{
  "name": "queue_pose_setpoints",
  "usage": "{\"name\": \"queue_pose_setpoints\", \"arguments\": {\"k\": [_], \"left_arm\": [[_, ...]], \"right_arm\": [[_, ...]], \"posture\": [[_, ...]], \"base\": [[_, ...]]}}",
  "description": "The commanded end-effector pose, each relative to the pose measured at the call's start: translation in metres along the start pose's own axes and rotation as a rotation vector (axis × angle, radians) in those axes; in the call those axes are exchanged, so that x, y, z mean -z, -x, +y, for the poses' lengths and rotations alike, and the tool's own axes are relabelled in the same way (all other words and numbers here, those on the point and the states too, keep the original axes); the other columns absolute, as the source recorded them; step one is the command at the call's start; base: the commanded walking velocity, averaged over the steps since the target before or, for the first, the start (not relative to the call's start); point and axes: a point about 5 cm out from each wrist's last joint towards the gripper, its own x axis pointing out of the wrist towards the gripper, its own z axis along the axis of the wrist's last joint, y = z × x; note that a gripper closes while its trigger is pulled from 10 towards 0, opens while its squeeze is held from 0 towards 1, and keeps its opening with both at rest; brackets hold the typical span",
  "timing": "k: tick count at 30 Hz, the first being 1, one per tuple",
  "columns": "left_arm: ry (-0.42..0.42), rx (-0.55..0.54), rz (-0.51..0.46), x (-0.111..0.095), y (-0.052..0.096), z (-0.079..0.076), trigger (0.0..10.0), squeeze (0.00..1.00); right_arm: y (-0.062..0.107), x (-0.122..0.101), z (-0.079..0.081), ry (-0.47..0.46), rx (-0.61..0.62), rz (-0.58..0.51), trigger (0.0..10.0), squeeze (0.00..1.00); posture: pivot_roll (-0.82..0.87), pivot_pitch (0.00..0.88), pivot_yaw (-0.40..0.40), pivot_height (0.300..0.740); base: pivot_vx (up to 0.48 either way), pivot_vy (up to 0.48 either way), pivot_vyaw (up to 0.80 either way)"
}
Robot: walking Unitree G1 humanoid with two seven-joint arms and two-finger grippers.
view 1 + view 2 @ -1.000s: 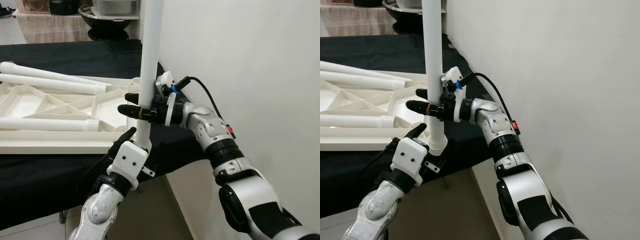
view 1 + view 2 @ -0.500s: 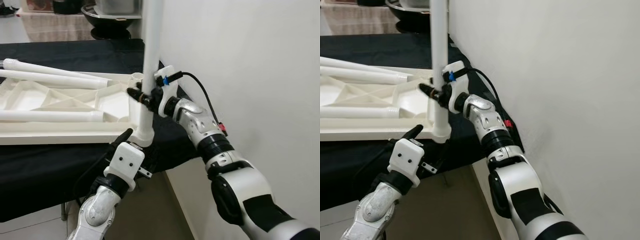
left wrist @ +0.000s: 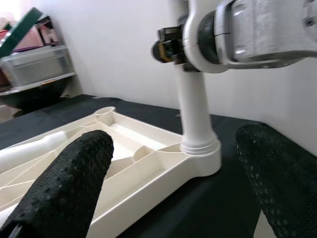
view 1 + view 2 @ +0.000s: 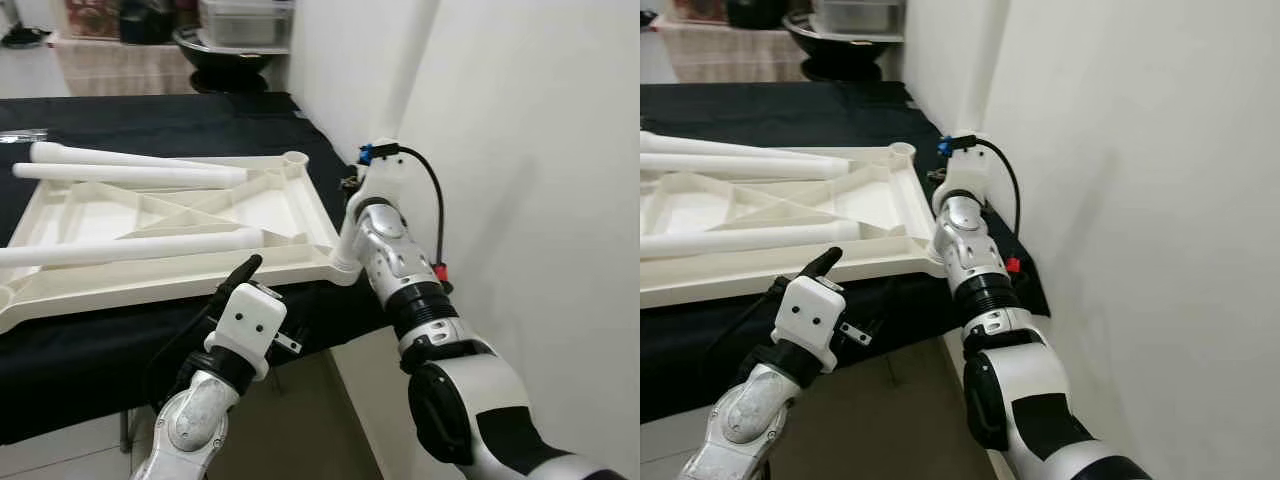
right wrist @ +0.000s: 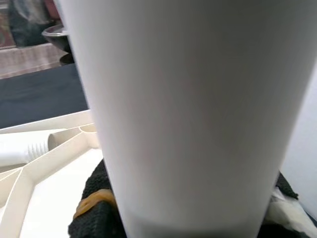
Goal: Building children table
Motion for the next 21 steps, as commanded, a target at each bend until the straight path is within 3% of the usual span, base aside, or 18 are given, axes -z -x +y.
{"name": "queue_pose_setpoints", "arguments": {"k": [1, 3, 4, 7, 8, 9, 11, 14, 16, 17, 21], "left_arm": [[-0.003, 0.005, -0.004, 0.000, 0.000, -0.003, 10.0, 0.00], [-0.002, 0.006, -0.005, 0.000, 0.000, -0.003, 10.0, 0.00], [-0.002, 0.006, -0.005, 0.000, 0.000, -0.003, 10.0, 0.00], [-0.002, 0.006, -0.006, 0.000, 0.000, -0.003, 10.0, 0.00], [-0.003, 0.006, -0.007, -0.001, 0.000, -0.003, 10.0, 0.00], [-0.003, 0.006, -0.007, -0.001, 0.000, -0.003, 10.0, 0.00], [-0.002, 0.004, -0.011, -0.002, -0.001, -0.002, 10.0, 0.00], [0.000, 0.005, -0.019, -0.004, -0.002, -0.002, 10.0, 0.00], [0.000, 0.005, -0.019, -0.004, -0.002, -0.002, 10.0, 0.00], [0.018, 0.005, -0.026, -0.005, -0.002, -0.003, 10.0, 0.00], [0.041, 0.010, -0.027, -0.006, -0.003, -0.005, 10.0, 0.00]], "right_arm": [[0.001, -0.011, 0.018, -0.048, -0.094, -0.035, 10.0, 1.00], [0.002, -0.014, 0.023, -0.045, -0.134, -0.053, 10.0, 1.00], [0.002, -0.017, 0.028, -0.047, -0.181, -0.063, 10.0, 0.00], [0.004, -0.022, 0.032, -0.052, -0.213, -0.072, 10.0, 0.00], [0.005, -0.024, 0.039, -0.062, -0.299, -0.065, 10.0, 0.00], [0.005, -0.024, 0.039, -0.062, -0.299, -0.065, 10.0, 0.00], [0.008, -0.028, 0.050, -0.037, -0.515, -0.045, 10.0, 0.00], [0.021, -0.033, 0.050, -0.028, -0.938, -0.026, 10.0, 0.00], [0.024, -0.033, 0.049, -0.022, -0.998, -0.023, 10.0, 0.00], [0.033, -0.026, 0.042, 0.029, -1.154, -0.008, 10.0, 0.00], [0.039, -0.012, 0.034, 0.104, -1.255, 0.030, 10.0, 0.00]], "posture": [[0.08, 0.033, -0.129, 0.740], [0.08, 0.034, -0.129, 0.740], [0.08, 0.034, -0.129, 0.740], [0.08, 0.034, -0.129, 0.740], [0.08, 0.037, -0.128, 0.740], [0.08, 0.037, -0.128, 0.740], [0.08, 0.040, -0.131, 0.740], [0.08, 0.045, -0.130, 0.740], [0.08, 0.045, -0.130, 0.740], [0.08, 0.044, -0.130, 0.740], [0.08, 0.045, -0.130, 0.740]], "base": [[0.000, 0.000, 0.00], [0.000, 0.000, 0.00], [0.000, 0.000, 0.00], [0.000, 0.000, 0.00], [0.000, 0.000, 0.00], [0.000, 0.000, 0.00], [0.000, 0.000, 0.00], [0.000, 0.000, 0.00], [0.000, 0.000, 0.00], [0.000, 0.000, 0.00], [0.000, 0.000, 0.00]]}}
